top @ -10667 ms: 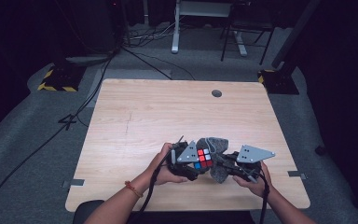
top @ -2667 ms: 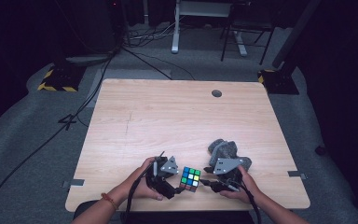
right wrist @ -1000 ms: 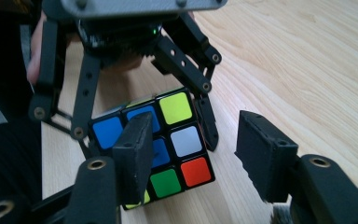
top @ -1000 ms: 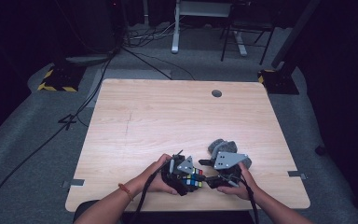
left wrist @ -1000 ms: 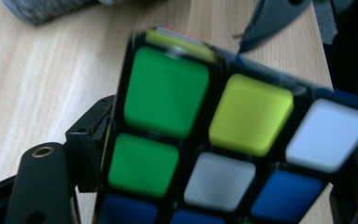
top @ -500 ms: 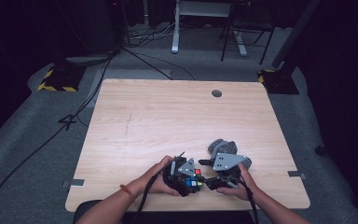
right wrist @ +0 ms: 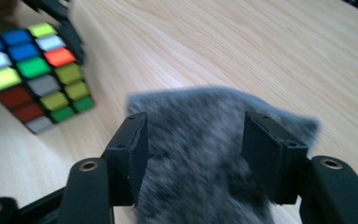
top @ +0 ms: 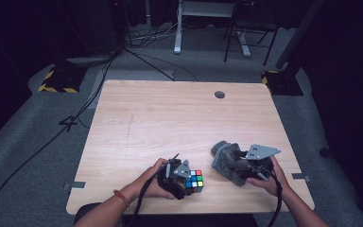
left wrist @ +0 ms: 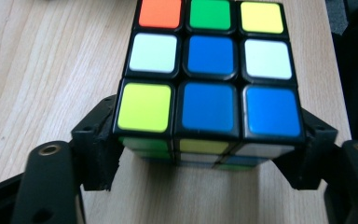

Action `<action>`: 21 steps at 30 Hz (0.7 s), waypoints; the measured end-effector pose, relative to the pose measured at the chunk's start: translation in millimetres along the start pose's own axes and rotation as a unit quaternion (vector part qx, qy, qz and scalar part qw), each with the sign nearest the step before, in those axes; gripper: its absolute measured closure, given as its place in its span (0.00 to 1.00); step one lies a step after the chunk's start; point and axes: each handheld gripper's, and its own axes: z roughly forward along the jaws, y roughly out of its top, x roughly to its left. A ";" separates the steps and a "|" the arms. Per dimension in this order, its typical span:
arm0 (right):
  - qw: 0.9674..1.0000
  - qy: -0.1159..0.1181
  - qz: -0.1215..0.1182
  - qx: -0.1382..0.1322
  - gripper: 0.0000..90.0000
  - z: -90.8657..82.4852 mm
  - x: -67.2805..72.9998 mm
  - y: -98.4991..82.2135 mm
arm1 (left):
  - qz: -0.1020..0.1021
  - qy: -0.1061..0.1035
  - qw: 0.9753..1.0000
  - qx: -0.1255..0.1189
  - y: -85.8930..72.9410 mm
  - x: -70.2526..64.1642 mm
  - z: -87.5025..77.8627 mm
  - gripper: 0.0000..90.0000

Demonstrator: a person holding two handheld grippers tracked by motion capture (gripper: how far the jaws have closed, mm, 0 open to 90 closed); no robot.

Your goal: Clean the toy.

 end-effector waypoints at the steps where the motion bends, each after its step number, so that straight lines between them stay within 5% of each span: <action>1: 1.000 0.003 0.005 0.007 0.46 1.2 -2.6 -2.2 | 0.000 0.000 1.000 0.000 -0.7 0.0 -1.2 0.32; 6: 0.998 -0.007 -0.005 0.058 0.47 19.3 -6.9 -13.6 | 0.001 0.003 1.000 0.004 -6.0 -0.5 -7.1 0.36; 13: 0.996 0.009 0.008 0.083 0.49 37.3 -12.5 -22.0 | -0.005 0.012 1.000 0.008 -19.7 2.5 -19.7 0.36; 16: 0.997 0.027 0.025 0.075 0.52 39.6 -18.2 -26.0 | -0.016 0.018 1.000 0.004 -26.5 5.3 -24.0 0.35; 21: 0.997 0.025 0.026 0.069 0.65 38.2 -18.2 -27.9 | -0.037 0.018 0.999 -0.011 -28.6 8.2 -22.6 0.26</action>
